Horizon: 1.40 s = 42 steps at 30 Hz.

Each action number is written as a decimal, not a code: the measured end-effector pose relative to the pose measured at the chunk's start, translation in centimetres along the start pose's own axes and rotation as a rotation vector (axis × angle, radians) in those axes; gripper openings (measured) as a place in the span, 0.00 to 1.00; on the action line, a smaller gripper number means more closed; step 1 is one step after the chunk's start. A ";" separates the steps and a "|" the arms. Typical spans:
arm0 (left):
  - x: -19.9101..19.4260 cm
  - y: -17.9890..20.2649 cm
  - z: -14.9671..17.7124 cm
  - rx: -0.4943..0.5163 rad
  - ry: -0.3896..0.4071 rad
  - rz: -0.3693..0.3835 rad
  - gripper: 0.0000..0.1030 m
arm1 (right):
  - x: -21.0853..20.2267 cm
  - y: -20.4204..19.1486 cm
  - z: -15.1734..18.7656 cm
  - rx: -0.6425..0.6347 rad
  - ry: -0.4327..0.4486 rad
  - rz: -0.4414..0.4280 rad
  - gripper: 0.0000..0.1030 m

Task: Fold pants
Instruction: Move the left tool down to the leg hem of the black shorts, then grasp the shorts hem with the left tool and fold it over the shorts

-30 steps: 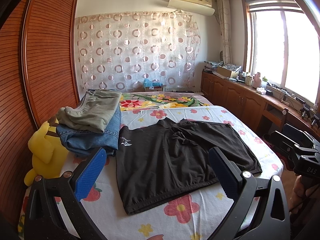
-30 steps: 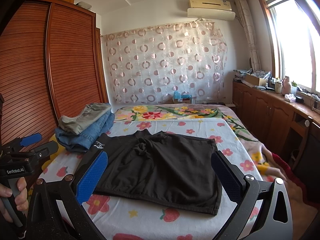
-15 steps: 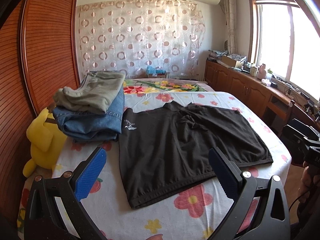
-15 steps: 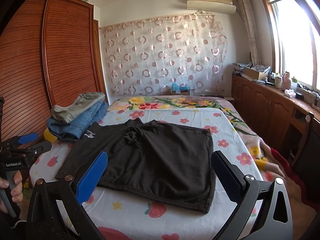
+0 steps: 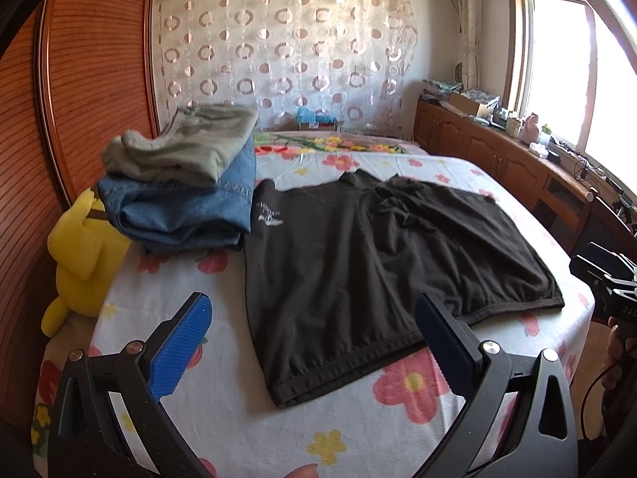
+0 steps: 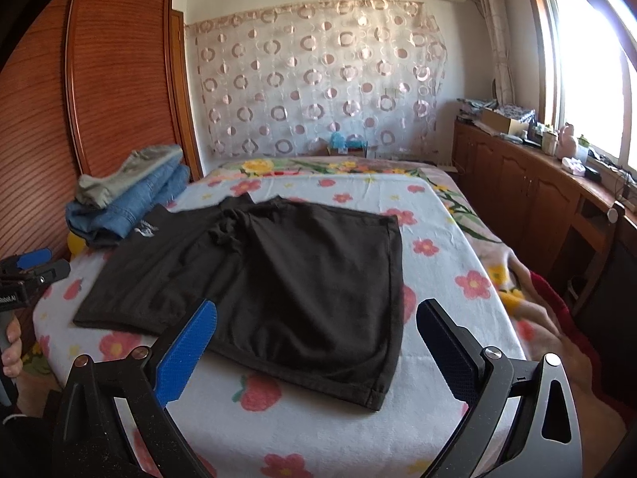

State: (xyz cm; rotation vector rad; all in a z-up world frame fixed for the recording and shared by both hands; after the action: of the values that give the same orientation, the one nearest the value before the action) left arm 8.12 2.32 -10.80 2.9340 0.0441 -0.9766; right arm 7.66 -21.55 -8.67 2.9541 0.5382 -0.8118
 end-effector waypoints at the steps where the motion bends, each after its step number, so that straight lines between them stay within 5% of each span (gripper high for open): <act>1: 0.3 -0.2 0.4 -0.003 -0.012 -0.001 0.99 | 0.2 0.0 0.3 0.000 -0.013 0.000 0.97; 17: 2.3 -2.7 3.3 -0.037 -0.073 0.018 0.98 | 0.0 -0.2 2.7 0.005 -0.154 0.029 0.92; 23: 2.5 -3.0 4.3 -0.041 -0.099 0.051 0.82 | -1.4 -0.6 2.7 0.000 -0.143 0.033 0.92; 33: 2.0 -3.1 5.7 -0.054 -0.116 0.121 0.34 | -2.3 -0.6 3.9 -0.024 -0.121 0.039 0.92; 42: 2.2 -3.1 6.0 -0.041 -0.131 0.117 0.29 | 0.0 0.1 3.0 -0.033 -0.120 0.036 0.92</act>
State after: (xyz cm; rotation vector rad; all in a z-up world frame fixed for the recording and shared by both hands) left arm 6.13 5.12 -17.04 2.7926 -0.1096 -1.1318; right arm 6.17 -22.00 -11.27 2.8532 0.4846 -0.9595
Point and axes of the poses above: each gripper's, at about its wrist camera, not at the fingertips, and x roughly the way its jaws point, y to its right, z to its underside, the point moved 7 cm from there along x, roughly the way its jaws point, and after that the axes turned 1 degree about x, right-handed, at the moved point
